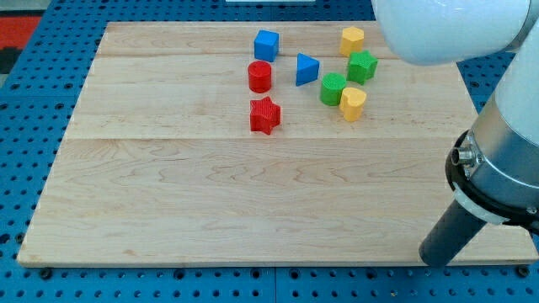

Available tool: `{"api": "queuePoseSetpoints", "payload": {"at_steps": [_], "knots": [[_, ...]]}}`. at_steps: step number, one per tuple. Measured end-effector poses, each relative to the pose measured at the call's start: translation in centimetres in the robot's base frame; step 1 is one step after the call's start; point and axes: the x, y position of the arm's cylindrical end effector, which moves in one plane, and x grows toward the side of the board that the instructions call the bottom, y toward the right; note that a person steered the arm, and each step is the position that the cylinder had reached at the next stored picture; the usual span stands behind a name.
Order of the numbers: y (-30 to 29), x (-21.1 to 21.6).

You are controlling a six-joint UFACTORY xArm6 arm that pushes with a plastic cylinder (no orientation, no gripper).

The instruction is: Move your arm towards the center

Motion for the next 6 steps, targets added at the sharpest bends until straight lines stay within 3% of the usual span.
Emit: {"api": "queuePoseSetpoints", "payload": {"at_steps": [2,3,5,6], "knots": [[1.0,-1.6],[1.1,-8.7],[-11.7,-19.6],[-20.4,-22.5]]}}
